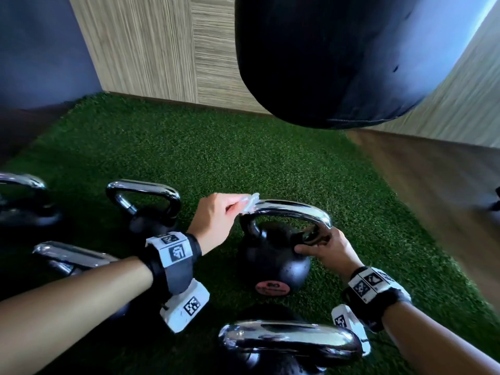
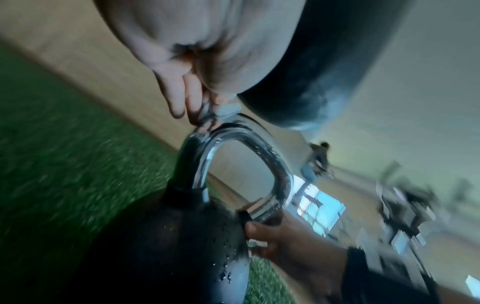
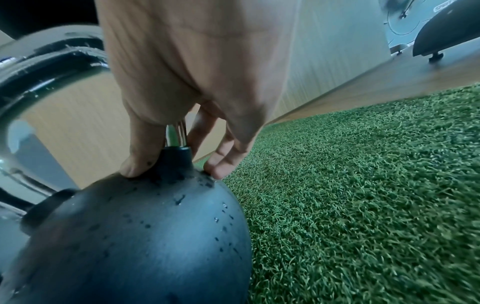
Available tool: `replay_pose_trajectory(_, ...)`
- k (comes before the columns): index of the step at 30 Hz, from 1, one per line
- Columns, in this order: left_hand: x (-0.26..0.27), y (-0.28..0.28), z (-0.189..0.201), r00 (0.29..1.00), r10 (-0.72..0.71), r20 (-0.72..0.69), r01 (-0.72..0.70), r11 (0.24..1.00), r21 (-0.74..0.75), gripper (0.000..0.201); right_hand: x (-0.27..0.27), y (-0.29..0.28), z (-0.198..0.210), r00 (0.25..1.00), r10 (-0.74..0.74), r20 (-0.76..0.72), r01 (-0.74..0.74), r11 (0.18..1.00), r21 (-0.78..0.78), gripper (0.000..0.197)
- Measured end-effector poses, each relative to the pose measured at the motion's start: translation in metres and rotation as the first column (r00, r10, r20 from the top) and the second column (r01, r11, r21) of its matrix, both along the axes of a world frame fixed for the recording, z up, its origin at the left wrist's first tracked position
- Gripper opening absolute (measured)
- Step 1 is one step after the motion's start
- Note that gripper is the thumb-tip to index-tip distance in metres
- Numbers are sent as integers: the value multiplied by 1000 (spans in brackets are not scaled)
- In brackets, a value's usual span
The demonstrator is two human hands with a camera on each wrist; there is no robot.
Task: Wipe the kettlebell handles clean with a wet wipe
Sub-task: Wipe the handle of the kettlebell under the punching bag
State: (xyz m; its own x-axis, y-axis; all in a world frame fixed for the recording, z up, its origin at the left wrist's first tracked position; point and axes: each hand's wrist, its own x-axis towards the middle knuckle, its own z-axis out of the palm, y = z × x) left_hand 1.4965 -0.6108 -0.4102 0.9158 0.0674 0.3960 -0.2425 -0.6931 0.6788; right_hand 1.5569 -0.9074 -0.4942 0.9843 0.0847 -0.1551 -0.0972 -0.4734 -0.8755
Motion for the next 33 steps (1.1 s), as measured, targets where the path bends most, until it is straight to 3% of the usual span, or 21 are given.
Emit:
replay_pose_trajectory(3, 5, 5, -26, 985, 44, -165, -65, 990, -124, 23, -3, -2, 0, 998, 50, 24, -50, 999, -3, 74)
replay_pose_trajectory(6, 5, 4, -50, 981, 67, -183, -111, 965, -240, 27, -8, -2, 4, 996, 88, 34, -90, 994, 58, 69)
replay_pose_trajectory(9, 0, -5, -66, 984, 137, -117, -159, 965, -209, 23, -11, 1, 14, 992, 120, 30, -123, 983, 134, 59)
replay_pose_trajectory(11, -8, -10, -75, 978, 164, -130, -184, 969, -162, 20, -12, 2, 18, 989, 146, 21, -148, 977, 151, 66)
replay_pose_trajectory(13, -14, -15, -84, 975, 136, -173, -164, 973, -162, 23, -11, 2, 20, 987, 163, 13, -163, 977, 138, 71)
replay_pose_trajectory(16, -20, -17, -82, 957, 83, -277, -149, 963, -226, 43, -7, 1, 16, 987, 158, 30, -160, 981, 110, 69)
replay_pose_trajectory(19, -28, -24, -73, 947, 19, -319, -91, 973, -212, 45, -2, -2, 8, 990, 133, 40, -136, 986, 93, 68)
replay_pose_trajectory(23, -21, -25, -74, 965, 120, -231, -156, 977, -144, 52, 4, -4, 0, 991, 129, 24, -131, 983, 128, 85)
replay_pose_trajectory(25, -15, -21, -76, 973, 120, -197, -143, 984, -108, 62, 5, -7, -2, 993, 117, -6, -114, 981, 158, 103)
replay_pose_trajectory(27, -10, -18, -77, 980, 94, -177, -108, 992, -72, 71, 0, -9, 0, 993, 109, -36, -101, 980, 170, 109)
replay_pose_trajectory(28, -7, -18, -79, 983, 89, -163, -100, 993, -61, 73, -4, -11, 4, 994, 101, -35, -94, 984, 149, 100)
replay_pose_trajectory(31, 7, -21, -76, 986, 87, -142, -94, 995, -46, 70, -21, -19, 15, 991, 115, 68, -109, 991, -75, 41)
replay_pose_trajectory(33, 20, -26, -70, 979, 107, -175, -116, 992, -44, 58, -31, -24, 21, 971, 192, 142, -161, 965, -207, 37)
